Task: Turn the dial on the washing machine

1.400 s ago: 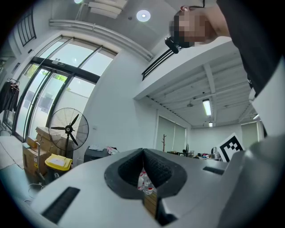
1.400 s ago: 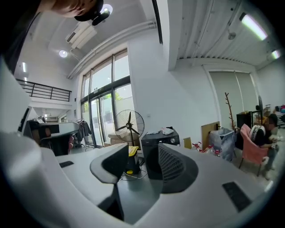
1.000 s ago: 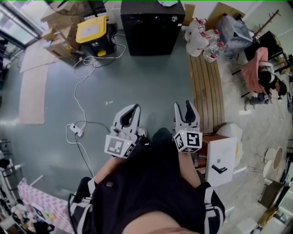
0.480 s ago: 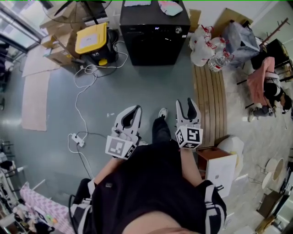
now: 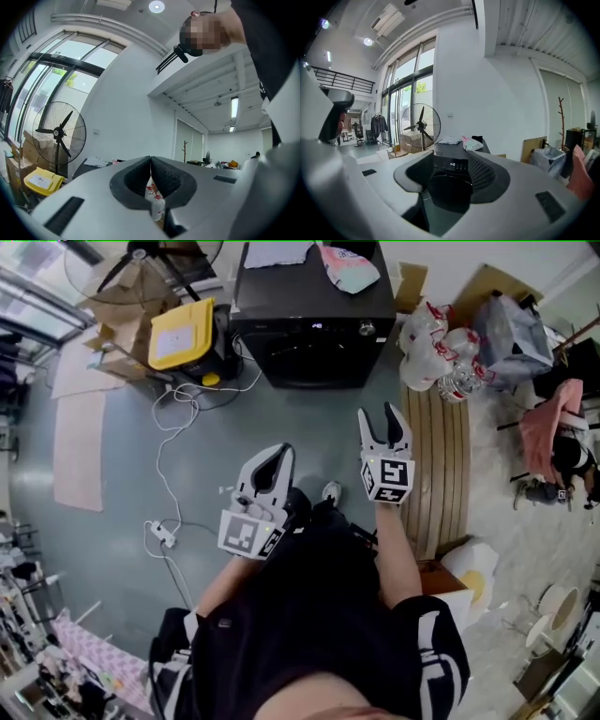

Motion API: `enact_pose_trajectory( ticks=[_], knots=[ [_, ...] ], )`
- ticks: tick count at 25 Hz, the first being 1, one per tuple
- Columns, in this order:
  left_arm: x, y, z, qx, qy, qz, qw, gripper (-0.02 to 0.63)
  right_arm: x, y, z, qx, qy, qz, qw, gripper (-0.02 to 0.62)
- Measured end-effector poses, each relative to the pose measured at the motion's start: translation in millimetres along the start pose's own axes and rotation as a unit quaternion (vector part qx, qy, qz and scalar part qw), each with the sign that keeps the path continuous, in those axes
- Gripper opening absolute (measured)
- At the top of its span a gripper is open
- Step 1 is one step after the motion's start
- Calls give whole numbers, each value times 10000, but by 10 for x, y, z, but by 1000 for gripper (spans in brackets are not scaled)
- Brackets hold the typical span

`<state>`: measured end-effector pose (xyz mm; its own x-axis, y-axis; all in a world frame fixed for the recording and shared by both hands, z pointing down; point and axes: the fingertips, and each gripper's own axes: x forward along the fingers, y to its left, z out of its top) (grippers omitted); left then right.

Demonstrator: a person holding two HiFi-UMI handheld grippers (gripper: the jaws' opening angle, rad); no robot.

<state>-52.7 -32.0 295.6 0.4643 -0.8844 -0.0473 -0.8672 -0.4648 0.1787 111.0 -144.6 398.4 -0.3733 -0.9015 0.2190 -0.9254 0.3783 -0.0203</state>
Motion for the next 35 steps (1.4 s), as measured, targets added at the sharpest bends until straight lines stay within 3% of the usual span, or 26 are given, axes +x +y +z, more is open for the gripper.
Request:
enact_pose_trajectory(
  ticks=[8,14,18,25,31,35],
  knots=[
    [1263,778,-225,-44,128,-206,9997,21,1788,-681,-427,-43,348,-85,9993,256],
    [2106,1322,-621,100,239,-480,9985,21,2961,-1060,-1256,-237,893,-210,9955,293],
    [2527,1529,-996,-148,373,-478,9981,21,3623,-1374,-1846,-640,1185,-406,9901,309],
    [2852,1618,-1408,-251,639,-469,9965,21,4189,-1888,-2362,-1067,1375,-643,9826,318],
    [2891,1695,-1574,-348,707,-392,9961,21,4390,-1886,-2404,-1511,1436,-600,9762,308],
    [2911,1676,-1560,-404,645,-368,9964,21,4390,-1876,-2415,-885,1439,-590,9839,287]
  ],
)
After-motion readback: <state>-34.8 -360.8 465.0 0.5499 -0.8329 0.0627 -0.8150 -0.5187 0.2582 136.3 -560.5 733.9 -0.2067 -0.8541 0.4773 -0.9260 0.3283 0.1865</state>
